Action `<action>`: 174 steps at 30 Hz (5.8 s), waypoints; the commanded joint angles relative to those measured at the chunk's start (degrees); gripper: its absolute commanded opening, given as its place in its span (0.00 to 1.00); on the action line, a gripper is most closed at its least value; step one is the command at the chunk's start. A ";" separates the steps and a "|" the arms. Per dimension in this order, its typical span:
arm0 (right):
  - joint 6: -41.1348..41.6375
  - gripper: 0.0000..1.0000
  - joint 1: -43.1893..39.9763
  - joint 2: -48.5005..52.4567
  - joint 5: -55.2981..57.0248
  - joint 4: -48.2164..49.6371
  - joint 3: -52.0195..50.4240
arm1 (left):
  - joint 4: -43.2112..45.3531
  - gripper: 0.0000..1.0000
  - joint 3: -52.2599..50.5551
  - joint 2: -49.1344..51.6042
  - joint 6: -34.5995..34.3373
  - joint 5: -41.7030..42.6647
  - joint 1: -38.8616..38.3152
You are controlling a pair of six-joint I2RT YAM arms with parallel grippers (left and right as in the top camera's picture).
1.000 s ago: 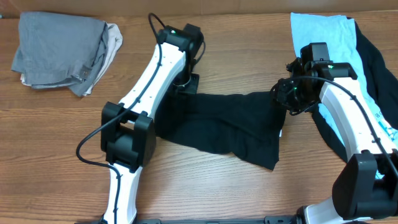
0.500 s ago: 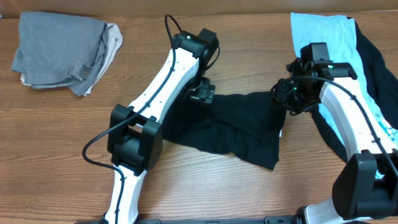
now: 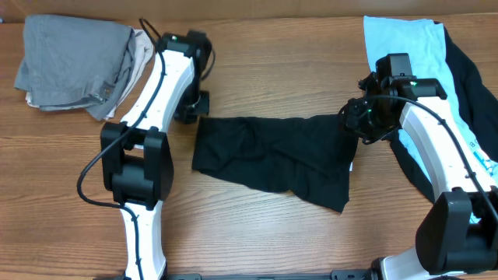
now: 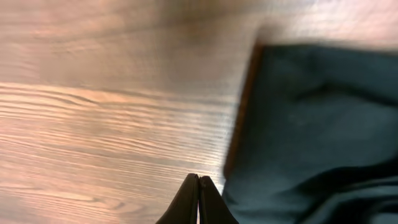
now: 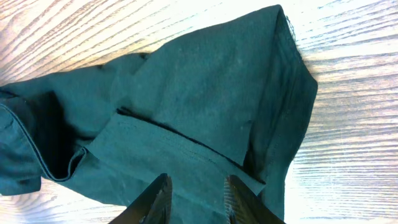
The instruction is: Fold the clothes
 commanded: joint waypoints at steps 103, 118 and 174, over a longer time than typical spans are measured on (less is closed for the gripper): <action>11.28 0.73 41.13 1.90 -13.53 36.81 -3.98 | -4.46 0.11 33.97 -1.88 2.03 6.69 10.88; 4.07 0.77 38.29 1.64 10.99 -1.84 13.20 | -2.97 0.10 32.28 -1.88 2.05 6.67 10.88; 7.02 1.00 12.79 -1.77 3.45 0.50 7.04 | -6.38 0.59 6.88 -1.51 21.18 28.63 6.60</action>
